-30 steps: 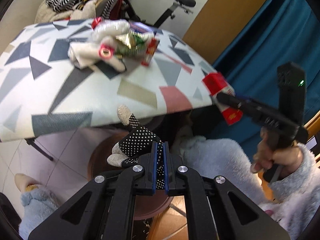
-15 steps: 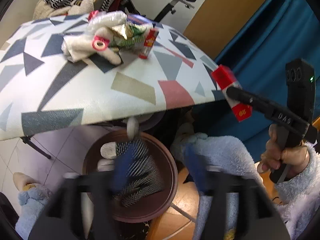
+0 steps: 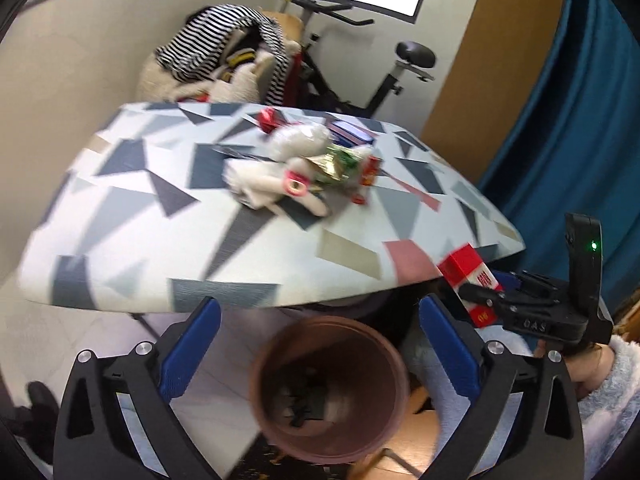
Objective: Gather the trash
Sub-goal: 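Lower the red cigarette box over the brown bin and open the right gripper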
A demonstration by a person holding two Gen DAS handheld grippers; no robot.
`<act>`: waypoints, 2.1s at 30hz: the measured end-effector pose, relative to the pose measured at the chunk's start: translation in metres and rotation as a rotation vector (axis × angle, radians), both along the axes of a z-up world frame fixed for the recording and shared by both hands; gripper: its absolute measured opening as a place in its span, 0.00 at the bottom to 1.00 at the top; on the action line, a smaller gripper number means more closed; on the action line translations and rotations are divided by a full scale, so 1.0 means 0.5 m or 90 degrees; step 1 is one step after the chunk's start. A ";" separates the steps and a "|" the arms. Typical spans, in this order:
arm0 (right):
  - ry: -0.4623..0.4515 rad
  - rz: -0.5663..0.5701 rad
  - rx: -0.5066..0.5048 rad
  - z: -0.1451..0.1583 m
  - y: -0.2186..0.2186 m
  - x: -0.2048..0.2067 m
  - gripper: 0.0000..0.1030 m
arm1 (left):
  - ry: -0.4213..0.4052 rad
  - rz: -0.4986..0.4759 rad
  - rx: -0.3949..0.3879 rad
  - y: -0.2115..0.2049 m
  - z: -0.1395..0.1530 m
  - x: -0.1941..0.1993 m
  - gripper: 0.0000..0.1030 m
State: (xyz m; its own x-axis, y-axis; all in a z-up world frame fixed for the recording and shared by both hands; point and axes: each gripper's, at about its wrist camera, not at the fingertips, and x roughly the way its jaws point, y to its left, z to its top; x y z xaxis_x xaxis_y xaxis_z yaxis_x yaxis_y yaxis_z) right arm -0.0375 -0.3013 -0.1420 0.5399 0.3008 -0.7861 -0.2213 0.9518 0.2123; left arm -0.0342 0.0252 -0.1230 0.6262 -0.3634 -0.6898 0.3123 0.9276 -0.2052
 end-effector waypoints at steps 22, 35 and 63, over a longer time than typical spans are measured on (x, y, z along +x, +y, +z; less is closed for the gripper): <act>0.075 0.087 -0.026 -0.061 0.126 0.005 0.57 | -0.031 0.081 0.019 0.092 0.030 0.016 0.94; 0.087 0.080 -0.018 -0.066 0.118 0.009 0.94 | -0.025 0.091 0.024 0.092 0.021 0.024 0.94; 0.008 -0.018 -0.070 -0.005 0.005 0.065 0.94 | -0.086 0.059 0.030 0.052 0.048 0.050 0.94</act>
State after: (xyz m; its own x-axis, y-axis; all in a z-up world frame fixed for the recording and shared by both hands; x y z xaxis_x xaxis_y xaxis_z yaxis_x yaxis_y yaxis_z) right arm -0.0050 -0.2990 -0.1443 0.5363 0.1967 -0.8208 -0.1917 0.9754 0.1085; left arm -0.0093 0.0515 -0.0989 0.7434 -0.2689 -0.6125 0.2464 0.9613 -0.1230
